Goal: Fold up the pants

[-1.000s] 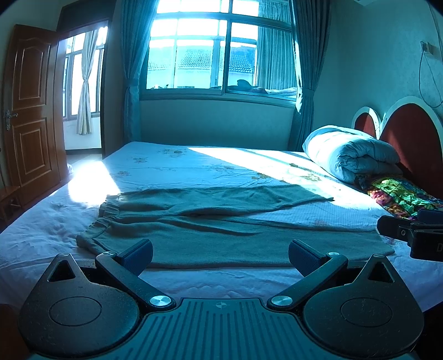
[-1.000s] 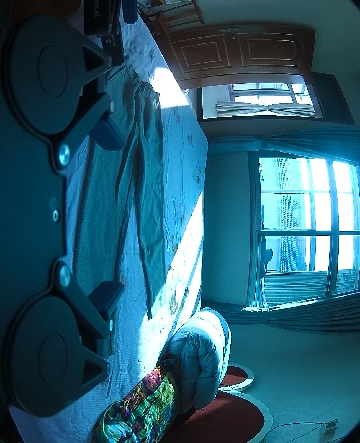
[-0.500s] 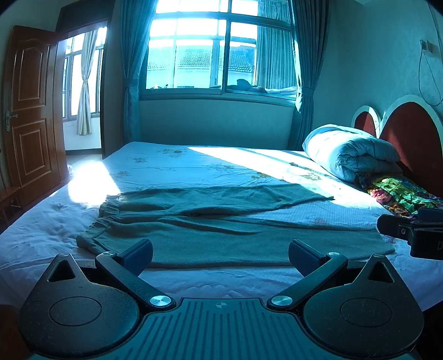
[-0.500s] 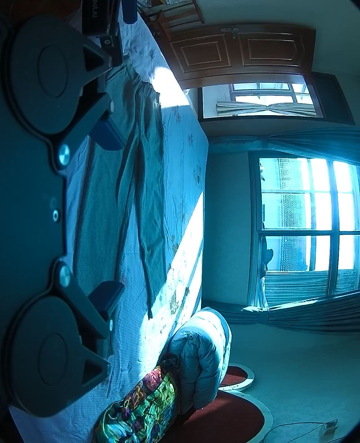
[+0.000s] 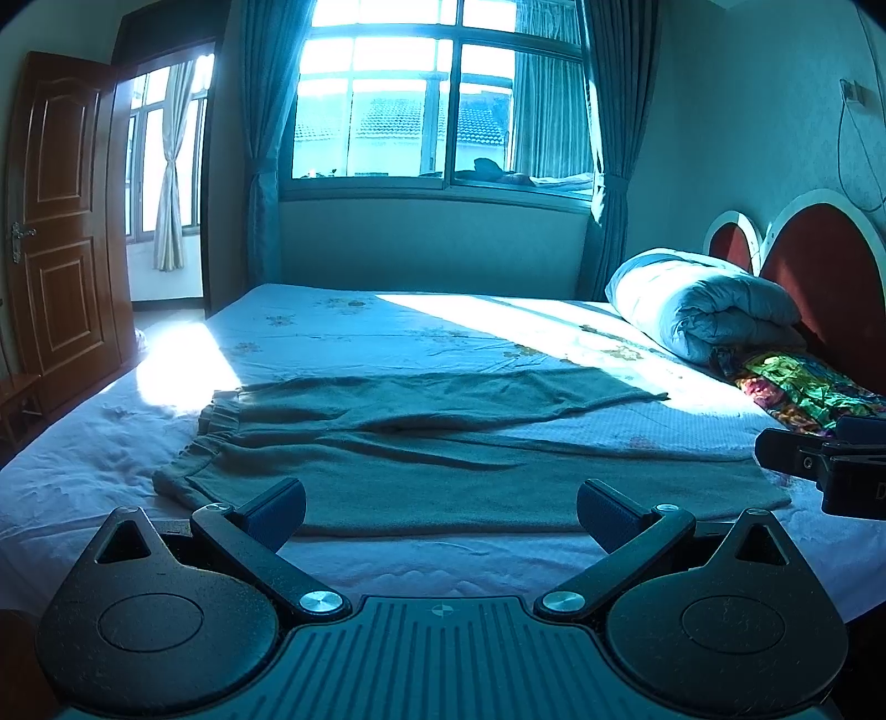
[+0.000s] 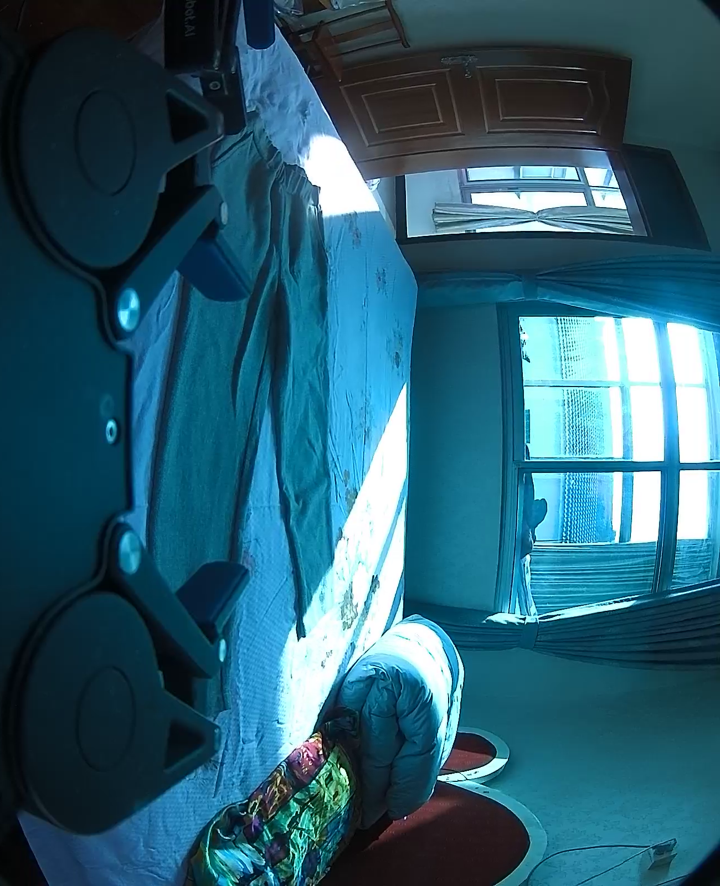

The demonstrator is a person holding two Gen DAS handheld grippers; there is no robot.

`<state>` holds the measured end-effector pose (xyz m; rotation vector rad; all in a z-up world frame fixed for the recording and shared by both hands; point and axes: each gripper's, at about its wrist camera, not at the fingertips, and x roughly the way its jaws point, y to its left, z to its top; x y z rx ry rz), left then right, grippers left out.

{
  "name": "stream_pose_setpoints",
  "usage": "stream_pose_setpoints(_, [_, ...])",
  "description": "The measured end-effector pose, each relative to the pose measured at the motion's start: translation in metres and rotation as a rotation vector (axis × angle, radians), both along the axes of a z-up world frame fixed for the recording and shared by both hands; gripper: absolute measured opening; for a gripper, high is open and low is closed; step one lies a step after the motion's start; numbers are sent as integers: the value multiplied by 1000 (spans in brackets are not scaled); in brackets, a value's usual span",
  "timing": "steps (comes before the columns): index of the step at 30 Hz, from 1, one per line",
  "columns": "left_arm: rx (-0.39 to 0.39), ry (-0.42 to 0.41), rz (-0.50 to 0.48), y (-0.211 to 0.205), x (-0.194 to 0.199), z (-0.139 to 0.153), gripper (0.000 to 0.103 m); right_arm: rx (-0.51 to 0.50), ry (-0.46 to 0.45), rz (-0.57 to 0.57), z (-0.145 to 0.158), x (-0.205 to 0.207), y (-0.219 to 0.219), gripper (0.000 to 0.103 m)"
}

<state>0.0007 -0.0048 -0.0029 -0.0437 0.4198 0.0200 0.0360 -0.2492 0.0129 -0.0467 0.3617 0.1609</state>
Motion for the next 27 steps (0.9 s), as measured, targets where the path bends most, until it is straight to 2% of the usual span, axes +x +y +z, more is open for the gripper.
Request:
stream_pose_setpoints(19, [15,10,5,0,1,-2,103,-2,1,-1,0,0,0,96])
stream_pose_setpoints(27, [-8,38,23,6,6,-4,103,6,-4,-5,-1,4,-3,96])
